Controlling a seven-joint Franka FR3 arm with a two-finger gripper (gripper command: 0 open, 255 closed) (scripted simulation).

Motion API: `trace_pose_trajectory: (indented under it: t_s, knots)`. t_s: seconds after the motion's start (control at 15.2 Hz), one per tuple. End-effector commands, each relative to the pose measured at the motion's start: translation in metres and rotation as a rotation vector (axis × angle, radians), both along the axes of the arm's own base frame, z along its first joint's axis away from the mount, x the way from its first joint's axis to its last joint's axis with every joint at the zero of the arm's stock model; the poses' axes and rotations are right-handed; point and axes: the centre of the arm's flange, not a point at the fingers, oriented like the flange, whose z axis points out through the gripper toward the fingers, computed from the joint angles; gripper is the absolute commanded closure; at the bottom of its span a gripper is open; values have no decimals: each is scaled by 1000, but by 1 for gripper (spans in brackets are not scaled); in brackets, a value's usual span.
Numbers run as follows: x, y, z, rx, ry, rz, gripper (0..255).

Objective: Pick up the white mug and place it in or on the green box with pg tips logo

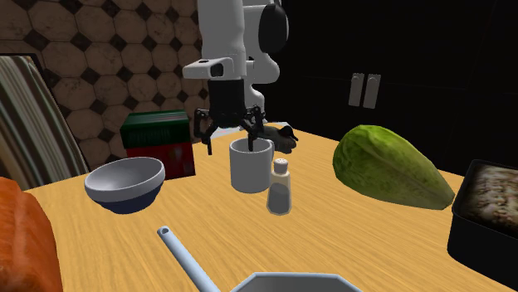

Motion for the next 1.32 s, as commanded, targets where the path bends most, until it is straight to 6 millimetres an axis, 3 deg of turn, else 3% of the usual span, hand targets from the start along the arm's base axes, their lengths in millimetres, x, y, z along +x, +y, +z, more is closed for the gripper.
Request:
trace_pose_trajectory:
  t_s: [0.0, 0.13, 0.59, 0.66, 1.25]
  knots:
    - [1, 1, -10, 0, 0, 0, 0]
    - [1, 1, -18, 0, 0, 0, 0]
    - [1, 1, -18, 0, 0, 0, 0]
    - [1, 1, -18, 0, 0, 0, 255]
    - [1, 1, -18, 0, 0, 0, 255]
